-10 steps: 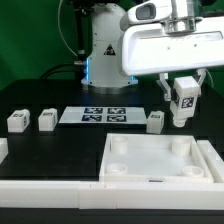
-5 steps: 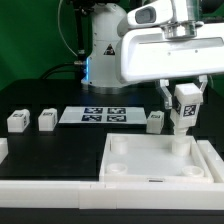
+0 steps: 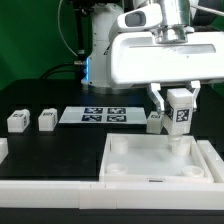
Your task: Assemble one leg
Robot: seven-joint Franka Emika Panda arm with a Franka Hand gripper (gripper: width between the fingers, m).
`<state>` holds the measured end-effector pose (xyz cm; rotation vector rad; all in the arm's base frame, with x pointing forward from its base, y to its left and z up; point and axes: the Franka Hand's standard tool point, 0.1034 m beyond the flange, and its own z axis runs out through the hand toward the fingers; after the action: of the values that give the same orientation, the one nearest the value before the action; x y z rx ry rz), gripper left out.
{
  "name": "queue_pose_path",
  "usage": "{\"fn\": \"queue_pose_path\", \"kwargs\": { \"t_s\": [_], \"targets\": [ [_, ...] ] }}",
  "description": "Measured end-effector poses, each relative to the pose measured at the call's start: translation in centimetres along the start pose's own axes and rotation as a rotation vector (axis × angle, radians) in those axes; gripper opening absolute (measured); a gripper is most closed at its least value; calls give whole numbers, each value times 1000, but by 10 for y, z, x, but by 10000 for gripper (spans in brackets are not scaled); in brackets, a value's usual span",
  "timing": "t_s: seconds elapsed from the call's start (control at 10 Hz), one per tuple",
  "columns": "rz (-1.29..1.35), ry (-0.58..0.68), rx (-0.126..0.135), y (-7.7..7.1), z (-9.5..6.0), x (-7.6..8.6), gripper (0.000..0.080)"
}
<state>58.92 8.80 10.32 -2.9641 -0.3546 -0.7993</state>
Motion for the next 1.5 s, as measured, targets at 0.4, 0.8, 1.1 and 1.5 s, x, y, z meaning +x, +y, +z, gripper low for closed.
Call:
{"fn": "queue_pose_path", "kwargs": {
  "t_s": [0.4,0.8,1.1,1.5],
  "targets": [
    [3,11,15,-4,21,27,290],
    [7,6,18,-4,38,22,290],
    [5,24,16,-6,39,23,290],
    [4,41,12,-10,50,13,290]
  ]
}}
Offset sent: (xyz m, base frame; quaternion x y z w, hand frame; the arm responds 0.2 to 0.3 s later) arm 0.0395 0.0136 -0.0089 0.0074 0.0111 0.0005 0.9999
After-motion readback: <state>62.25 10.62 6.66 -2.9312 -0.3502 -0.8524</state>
